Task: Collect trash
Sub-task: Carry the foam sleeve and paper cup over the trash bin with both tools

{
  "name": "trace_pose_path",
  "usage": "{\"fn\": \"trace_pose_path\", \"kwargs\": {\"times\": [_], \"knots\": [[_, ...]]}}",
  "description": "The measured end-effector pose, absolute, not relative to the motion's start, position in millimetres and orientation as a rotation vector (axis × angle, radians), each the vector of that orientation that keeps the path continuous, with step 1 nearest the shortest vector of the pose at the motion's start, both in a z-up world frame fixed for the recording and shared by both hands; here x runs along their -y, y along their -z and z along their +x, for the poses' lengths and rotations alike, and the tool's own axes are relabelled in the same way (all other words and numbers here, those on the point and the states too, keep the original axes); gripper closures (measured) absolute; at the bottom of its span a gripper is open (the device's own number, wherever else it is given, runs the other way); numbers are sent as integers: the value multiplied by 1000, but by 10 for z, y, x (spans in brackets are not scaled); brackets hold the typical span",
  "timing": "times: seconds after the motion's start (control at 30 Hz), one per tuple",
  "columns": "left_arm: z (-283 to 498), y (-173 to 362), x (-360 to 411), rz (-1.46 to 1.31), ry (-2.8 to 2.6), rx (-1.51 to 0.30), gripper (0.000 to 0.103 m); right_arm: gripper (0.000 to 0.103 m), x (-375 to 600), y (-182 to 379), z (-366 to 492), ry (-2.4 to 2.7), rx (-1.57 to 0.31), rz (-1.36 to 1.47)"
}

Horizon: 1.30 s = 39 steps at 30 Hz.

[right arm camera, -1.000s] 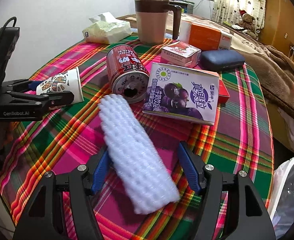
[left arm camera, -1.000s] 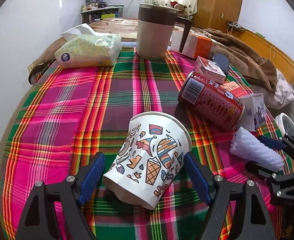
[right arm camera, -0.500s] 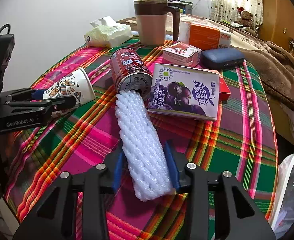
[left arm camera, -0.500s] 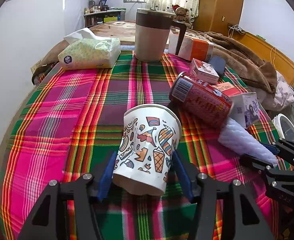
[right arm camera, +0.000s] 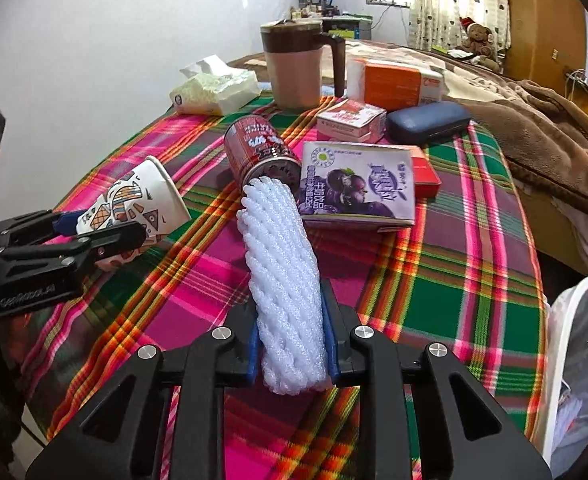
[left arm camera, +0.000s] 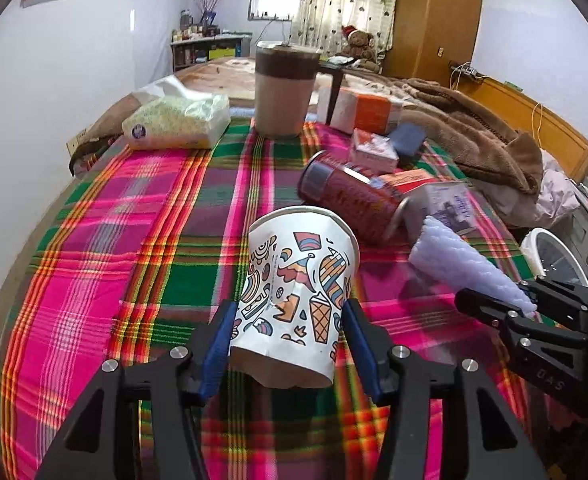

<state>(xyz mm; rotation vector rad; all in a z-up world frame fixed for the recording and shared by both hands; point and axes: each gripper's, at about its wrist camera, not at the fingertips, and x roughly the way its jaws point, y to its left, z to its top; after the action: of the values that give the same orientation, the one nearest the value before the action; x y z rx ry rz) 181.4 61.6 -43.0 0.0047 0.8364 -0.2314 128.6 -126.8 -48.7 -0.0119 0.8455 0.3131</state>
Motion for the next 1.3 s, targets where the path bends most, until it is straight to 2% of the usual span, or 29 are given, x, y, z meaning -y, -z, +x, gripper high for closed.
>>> {"fn": "trace_pose_path", "kwargs": {"times": [0.57, 1.3], "knots": [[1304, -43, -132, 19, 301, -714, 48, 78, 1834, 90, 885, -216, -702, 76], [1107, -415, 822, 40, 472, -624, 48, 78, 2827, -136, 459, 17, -608, 171]]}}
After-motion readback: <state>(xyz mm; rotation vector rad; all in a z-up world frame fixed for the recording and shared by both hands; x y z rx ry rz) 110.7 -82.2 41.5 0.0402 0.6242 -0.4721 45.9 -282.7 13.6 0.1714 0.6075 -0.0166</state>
